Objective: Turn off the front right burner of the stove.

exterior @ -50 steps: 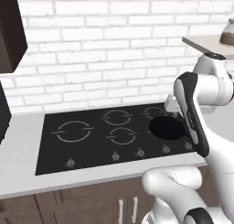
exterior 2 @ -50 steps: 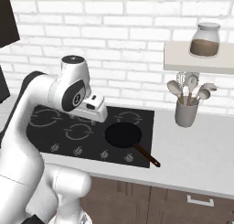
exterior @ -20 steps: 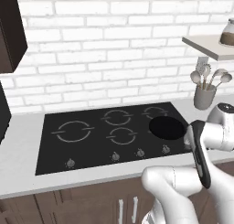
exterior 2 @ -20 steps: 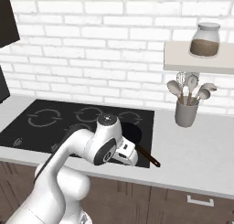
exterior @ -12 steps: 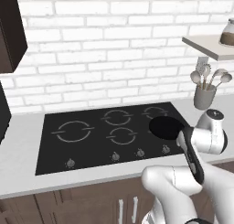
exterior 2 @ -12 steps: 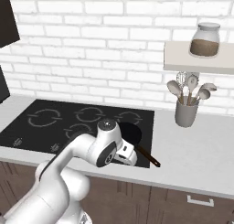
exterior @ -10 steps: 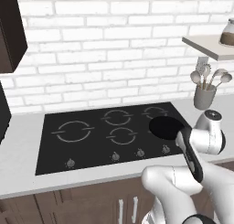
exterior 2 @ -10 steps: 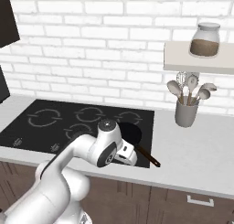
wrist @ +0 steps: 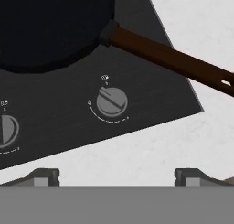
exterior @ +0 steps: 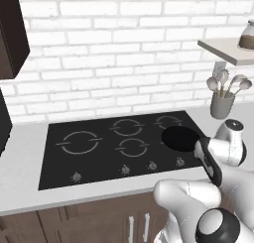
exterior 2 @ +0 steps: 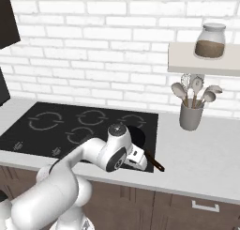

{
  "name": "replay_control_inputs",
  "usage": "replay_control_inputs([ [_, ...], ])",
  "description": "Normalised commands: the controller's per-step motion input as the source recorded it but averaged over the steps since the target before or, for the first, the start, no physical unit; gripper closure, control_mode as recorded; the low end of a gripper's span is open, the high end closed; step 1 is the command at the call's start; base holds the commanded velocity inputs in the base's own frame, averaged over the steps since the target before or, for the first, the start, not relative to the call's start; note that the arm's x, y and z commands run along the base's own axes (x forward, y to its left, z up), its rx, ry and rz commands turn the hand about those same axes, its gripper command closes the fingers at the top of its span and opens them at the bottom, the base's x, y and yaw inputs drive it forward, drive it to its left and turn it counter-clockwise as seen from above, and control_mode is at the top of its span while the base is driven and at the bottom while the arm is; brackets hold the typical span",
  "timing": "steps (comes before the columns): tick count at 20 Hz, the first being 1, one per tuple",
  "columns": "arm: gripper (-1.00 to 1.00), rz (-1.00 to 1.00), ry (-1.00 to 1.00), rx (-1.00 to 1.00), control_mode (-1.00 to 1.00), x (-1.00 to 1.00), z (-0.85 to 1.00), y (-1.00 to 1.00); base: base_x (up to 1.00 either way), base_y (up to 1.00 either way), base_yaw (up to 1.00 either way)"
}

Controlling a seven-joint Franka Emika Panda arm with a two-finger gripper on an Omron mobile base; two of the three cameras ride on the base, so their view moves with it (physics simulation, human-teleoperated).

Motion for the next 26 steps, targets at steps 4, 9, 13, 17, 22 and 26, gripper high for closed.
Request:
replay_control_inputs([
  [4,-1.0,0.02,0.0,0.0,-1.0,0.1,-0.01,-0.13,0.0,0.0,0.0],
  [9,-1.0,0.0,0.04,0.0,-1.0,0.03,0.0,0.0,0.0,0.0,0.0],
  [13,-1.0,0.0,0.0,-0.01,-1.0,0.04,-0.08,0.0,0.0,0.0,0.0],
  [17,-1.0,0.0,0.0,0.0,-1.0,0.18,-0.2,0.0,0.0,0.0,0.0],
  [22,-1.0,0.0,0.0,0.0,-1.0,0.03,-0.2,0.0,0.0,0.0,0.0],
  [26,-1.0,0.0,0.0,0.0,-1.0,0.15,-0.02,0.0,0.0,0.0,0.0],
])
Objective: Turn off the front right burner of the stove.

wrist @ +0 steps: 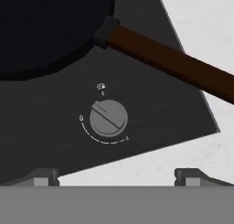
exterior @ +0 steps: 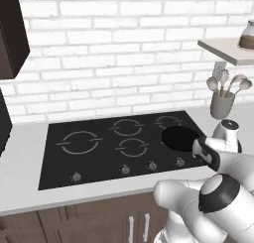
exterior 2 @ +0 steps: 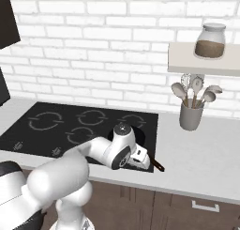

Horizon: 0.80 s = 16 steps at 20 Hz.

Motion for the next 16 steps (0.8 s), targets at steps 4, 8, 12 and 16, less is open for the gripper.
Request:
replay_control_inputs([
  [4,-1.0,0.0,0.0,0.0,-1.0,0.23,-0.01,0.0,0.0,0.0,0.0],
  [8,-1.0,0.0,0.0,0.0,-1.0,0.17,-0.08,0.0,0.0,0.0,0.0],
  [12,-1.0,0.0,0.01,0.0,-1.0,0.16,-0.14,0.0,0.0,0.0,0.0],
  [16,-1.0,0.0,0.02,0.0,-1.0,0.14,-0.21,0.0,0.0,0.0,0.0],
])
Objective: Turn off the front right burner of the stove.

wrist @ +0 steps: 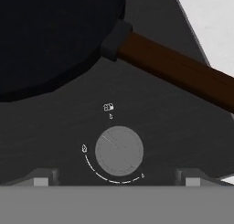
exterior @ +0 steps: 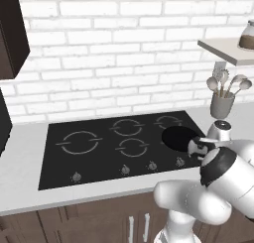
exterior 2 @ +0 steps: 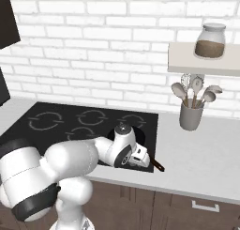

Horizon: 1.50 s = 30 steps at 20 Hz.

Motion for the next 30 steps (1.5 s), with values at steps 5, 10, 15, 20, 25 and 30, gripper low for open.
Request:
replay_control_inputs([
  [5,-1.0,0.0,0.02,0.0,-1.0,0.02,-0.18,0.0,0.0,0.0,0.0],
  [10,-1.0,0.0,0.02,0.0,-1.0,0.04,-0.12,0.0,0.0,0.0,0.0],
  [15,-1.0,0.0,0.0,0.0,-1.0,0.04,-0.05,-0.01,0.0,0.0,0.0],
  [20,-1.0,0.0,0.0,0.0,-1.0,0.13,-0.02,-0.09,0.0,0.0,0.0],
  [25,-1.0,0.0,0.0,0.0,-1.0,0.09,-0.04,-0.03,0.0,0.0,0.0],
  [30,1.0,0.0,0.01,0.0,-1.0,0.05,-0.08,0.0,0.0,0.0,0.0],
])
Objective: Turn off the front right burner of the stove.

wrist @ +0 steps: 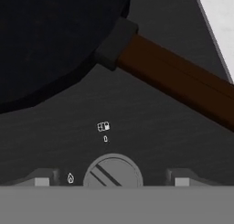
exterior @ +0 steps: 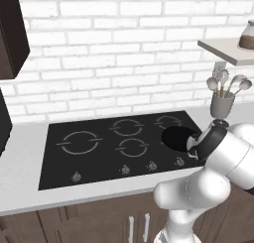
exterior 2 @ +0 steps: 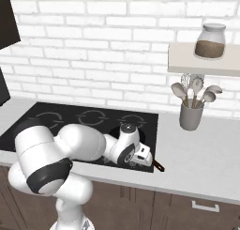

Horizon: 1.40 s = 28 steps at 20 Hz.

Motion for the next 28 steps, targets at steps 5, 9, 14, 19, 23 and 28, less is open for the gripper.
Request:
replay_control_inputs([
  [5,1.0,0.0,0.0,0.0,-1.0,0.0,0.0,0.0,0.0,0.0,0.0],
  [9,1.0,-0.01,0.0,0.0,-1.0,-0.02,0.0,0.0,0.0,0.0,0.0],
  [14,1.0,-0.19,-0.07,0.0,-1.0,-0.11,0.0,0.0,0.0,0.0,0.0],
  [19,1.0,-0.36,-0.14,0.05,-1.0,-0.39,0.0,0.0,0.0,0.0,0.0],
  [23,1.0,-0.43,-0.16,0.09,-1.0,-0.43,0.0,-0.03,0.0,0.0,0.0],
  [28,1.0,-0.49,-0.16,0.15,-1.0,-0.36,0.0,-0.11,0.0,0.0,0.0],
])
